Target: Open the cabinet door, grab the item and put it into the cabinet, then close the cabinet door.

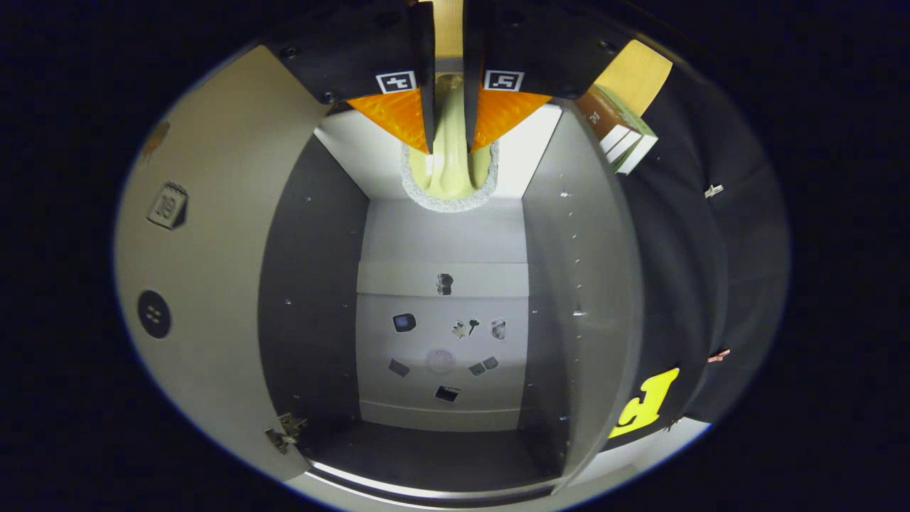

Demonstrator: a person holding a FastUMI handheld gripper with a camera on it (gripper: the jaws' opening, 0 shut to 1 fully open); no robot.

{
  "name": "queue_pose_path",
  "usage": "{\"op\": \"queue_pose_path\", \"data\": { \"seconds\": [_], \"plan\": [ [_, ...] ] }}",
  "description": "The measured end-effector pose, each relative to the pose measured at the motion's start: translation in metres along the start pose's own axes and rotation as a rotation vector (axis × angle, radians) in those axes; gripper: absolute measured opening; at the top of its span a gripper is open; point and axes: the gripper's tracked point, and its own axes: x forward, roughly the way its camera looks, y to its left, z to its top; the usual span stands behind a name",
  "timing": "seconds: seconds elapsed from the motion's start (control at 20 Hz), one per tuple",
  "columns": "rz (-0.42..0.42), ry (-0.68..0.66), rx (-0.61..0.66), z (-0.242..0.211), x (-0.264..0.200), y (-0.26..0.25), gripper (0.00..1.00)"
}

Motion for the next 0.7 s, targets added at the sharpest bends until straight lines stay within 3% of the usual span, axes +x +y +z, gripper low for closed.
{"op": "queue_pose_path", "data": {
  "seconds": [0.3, 0.7],
  "plan": [
    [0.006, 0.103, 0.026, -0.012, 0.087, -0.009, 0.2],
    [0.013, 0.234, 0.07, -0.041, 0.14, -0.014, 0.19]
  ]
}}
